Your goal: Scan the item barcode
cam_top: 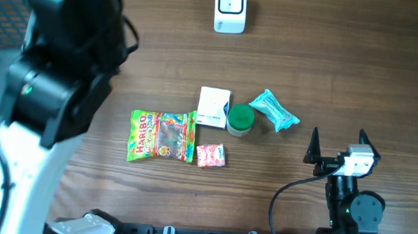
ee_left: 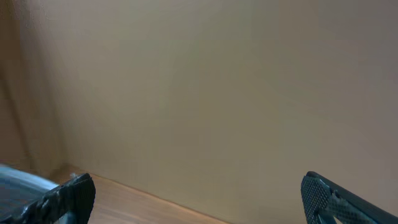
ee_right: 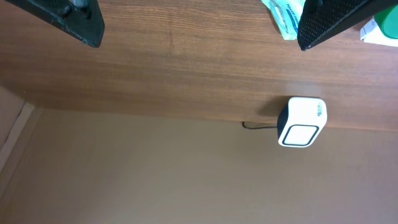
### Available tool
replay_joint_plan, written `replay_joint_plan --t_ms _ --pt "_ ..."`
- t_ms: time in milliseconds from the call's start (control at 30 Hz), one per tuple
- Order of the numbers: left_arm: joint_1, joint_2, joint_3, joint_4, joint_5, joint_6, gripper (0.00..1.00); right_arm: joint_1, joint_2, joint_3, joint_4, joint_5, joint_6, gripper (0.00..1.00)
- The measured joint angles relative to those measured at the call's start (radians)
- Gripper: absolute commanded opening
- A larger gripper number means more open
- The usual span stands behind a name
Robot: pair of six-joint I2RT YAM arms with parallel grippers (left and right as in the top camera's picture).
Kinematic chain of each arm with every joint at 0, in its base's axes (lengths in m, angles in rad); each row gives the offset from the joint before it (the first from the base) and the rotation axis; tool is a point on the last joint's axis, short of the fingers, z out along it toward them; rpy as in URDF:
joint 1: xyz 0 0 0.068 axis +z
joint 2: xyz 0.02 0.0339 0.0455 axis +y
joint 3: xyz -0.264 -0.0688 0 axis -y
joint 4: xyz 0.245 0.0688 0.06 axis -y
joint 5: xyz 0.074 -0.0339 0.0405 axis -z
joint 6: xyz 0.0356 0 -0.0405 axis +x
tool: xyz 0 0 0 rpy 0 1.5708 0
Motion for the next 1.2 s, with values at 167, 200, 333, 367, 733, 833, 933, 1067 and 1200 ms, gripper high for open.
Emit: replay_joint_plan --t_ms 167,200,333,367,733,833,933,1067,1200 --pt "0.000 -0.128 0.000 -0.023 -0.023 0.032 1.00 0.000 0.000 0.000 0.000 0.000 0.000 1.00" --pt "0.000 -0.154 -0.006 -0.022 -0.023 0.032 1.00 0.000 0.000 0.000 0.000 0.000 0.000 1.00" --pt "0.021 -0.316 -0.127 0.035 -0.023 0.027 1.00 0.000 0.000 0.000 0.000 0.000 0.000 1.00" --pt "0.040 -0.367 -0.182 0.065 -0.026 0.024 1.00 0.000 0.000 0.000 0.000 0.000 0.000 1.00" --pt "0.196 -0.753 -0.547 0.234 0.099 -0.014 1.00 0.000 0.000 0.000 0.000 0.000 0.000 1.00" --pt "0.196 -0.840 -0.547 0.239 0.110 -0.018 1.00 0.000 0.000 0.000 0.000 0.000 0.000 1.00" --pt "0.210 -0.909 -0.547 0.246 0.092 -0.018 1.00 0.000 0.000 0.000 0.000 0.000 0.000 1.00" --pt "0.256 -1.011 -0.549 0.250 0.084 -0.018 1.00 0.000 0.001 0.000 0.000 0.000 0.000 1.00" --pt "0.283 -1.112 -0.549 0.261 0.092 -0.018 1.00 0.000 0.001 0.000 0.000 0.000 0.000 1.00"
